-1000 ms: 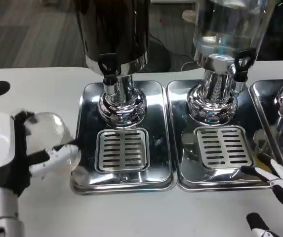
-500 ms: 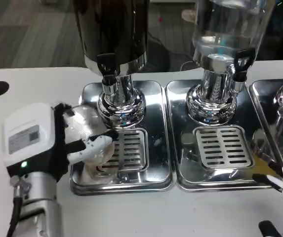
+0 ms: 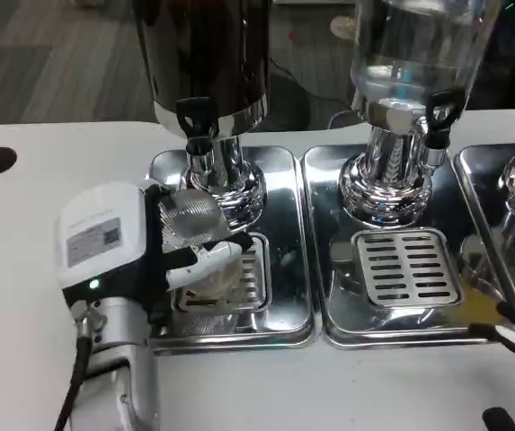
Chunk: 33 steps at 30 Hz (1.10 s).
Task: Grasp the cup under the faucet to collect the drink, then remove the cup.
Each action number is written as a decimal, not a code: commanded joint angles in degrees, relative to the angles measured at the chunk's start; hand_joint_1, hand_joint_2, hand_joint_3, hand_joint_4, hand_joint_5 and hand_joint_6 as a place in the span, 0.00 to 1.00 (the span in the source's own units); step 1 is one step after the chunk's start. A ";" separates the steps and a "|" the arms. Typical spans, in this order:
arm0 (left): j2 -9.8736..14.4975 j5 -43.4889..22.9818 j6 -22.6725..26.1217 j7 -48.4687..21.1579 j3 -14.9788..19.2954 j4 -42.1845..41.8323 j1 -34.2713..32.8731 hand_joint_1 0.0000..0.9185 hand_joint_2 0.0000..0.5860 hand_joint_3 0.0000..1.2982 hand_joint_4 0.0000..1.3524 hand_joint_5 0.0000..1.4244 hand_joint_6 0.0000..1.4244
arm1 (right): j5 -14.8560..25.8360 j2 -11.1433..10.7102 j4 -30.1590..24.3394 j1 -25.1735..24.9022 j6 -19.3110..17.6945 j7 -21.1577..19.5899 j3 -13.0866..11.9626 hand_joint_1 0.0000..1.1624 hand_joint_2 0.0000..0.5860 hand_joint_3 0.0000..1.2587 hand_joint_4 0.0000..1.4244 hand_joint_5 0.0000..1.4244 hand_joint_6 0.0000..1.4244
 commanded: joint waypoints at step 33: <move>-1.64 -6.25 0.67 7.71 -1.62 11.14 -8.12 0.08 0.07 0.37 0.39 0.56 0.57 | 4.06 -1.50 4.17 -3.62 -1.97 4.74 0.12 0.43 0.67 0.14 0.02 0.00 0.00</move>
